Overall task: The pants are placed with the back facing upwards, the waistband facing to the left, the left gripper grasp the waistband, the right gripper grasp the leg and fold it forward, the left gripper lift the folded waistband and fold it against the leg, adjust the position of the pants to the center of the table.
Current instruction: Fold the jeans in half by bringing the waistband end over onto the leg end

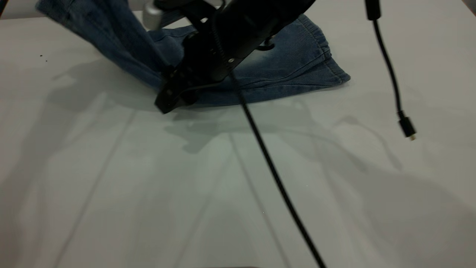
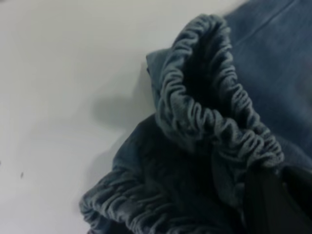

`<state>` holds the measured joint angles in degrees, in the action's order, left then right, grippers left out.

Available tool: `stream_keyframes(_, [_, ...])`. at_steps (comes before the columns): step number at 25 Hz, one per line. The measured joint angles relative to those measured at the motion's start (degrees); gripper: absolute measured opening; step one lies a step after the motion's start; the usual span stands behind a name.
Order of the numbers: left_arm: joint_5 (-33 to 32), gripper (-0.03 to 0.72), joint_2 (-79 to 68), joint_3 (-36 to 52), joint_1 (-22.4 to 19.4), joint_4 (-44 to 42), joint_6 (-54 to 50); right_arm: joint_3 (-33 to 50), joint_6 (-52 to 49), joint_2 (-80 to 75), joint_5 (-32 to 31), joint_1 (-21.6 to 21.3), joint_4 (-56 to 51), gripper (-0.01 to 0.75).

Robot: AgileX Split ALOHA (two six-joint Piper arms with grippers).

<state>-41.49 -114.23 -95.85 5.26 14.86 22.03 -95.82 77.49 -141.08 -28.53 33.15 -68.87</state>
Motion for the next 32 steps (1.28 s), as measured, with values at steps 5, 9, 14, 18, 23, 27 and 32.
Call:
stream_keyframes(5, [0.3,0.046,0.0,-2.3,2.6,1.1,0.0,0.0,-0.1,0.0,-0.5,3.0,-0.9,0.496])
stream_keyframes(9, [0.9,0.046,0.0,-2.6,3.8,1.5,0.0,0.0,-0.1,0.0,-1.1,6.0,-2.7,0.496])
stream_keyframes(14, [1.2,0.045,0.0,-2.6,4.5,2.1,0.1,0.0,-0.1,0.1,-2.5,7.6,-3.4,0.496])
stream_keyframes(18, [1.5,0.045,0.0,-2.6,4.6,2.2,0.1,0.0,-3.6,2.4,-6.7,4.3,0.5,0.496])
stream_keyframes(23, [1.3,0.045,0.0,-2.6,4.7,2.5,0.1,0.0,-13.7,8.1,-12.7,-3.3,13.2,0.496])
stream_keyframes(27, [1.3,0.045,0.0,-2.6,5.6,3.2,0.2,-0.1,-22.2,9.1,-11.0,-8.7,26.2,0.496])
stream_keyframes(32, [1.3,0.045,0.0,-2.6,7.6,3.4,0.2,-0.1,-30.5,5.8,0.1,-11.9,37.0,0.496])
